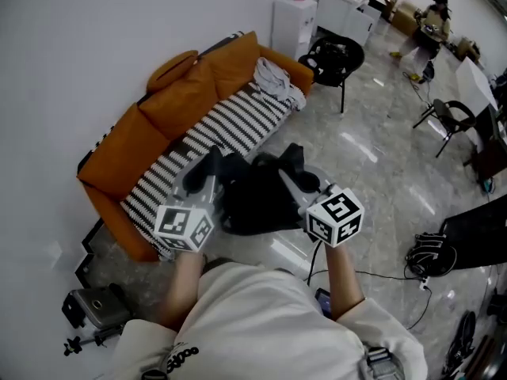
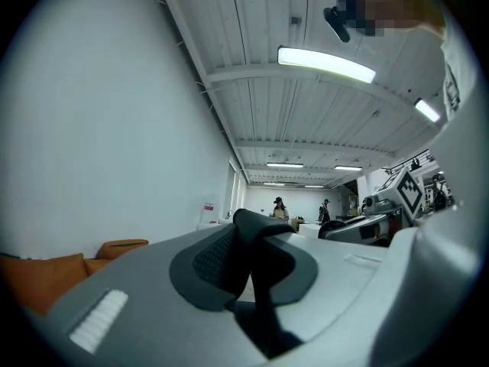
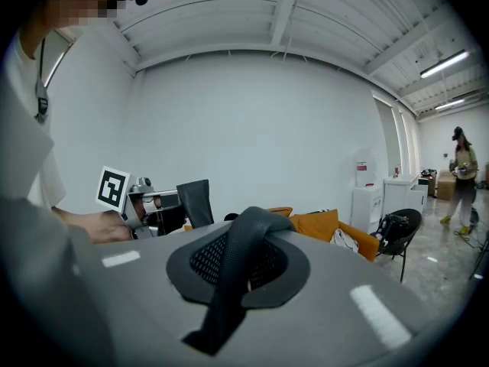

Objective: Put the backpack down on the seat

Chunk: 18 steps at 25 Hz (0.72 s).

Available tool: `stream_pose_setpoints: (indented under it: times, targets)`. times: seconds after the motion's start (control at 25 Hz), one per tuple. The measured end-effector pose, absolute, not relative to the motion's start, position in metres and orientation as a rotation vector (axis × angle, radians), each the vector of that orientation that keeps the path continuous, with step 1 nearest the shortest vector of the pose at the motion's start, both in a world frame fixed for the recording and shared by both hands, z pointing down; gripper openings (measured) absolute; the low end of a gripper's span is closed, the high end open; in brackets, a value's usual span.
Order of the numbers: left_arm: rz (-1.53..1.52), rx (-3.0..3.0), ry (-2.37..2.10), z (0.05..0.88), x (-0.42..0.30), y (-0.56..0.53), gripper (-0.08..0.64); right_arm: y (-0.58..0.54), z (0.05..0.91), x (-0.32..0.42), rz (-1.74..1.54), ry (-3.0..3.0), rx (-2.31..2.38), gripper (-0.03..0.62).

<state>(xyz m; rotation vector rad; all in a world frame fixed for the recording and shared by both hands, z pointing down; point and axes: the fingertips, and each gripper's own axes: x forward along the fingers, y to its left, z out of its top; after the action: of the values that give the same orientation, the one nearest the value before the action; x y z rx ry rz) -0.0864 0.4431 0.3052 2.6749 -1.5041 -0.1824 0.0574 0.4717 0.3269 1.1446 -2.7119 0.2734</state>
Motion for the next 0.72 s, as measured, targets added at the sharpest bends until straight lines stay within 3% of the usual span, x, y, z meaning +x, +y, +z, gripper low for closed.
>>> stream_pose_setpoints:
  times: [0.72]
  targets:
    - [-0.074, 2.613, -1.495, 0.35, -0.069, 0.386, 0.044, 0.423, 0.37, 0.07, 0.4, -2.673, 1.091, 0.019]
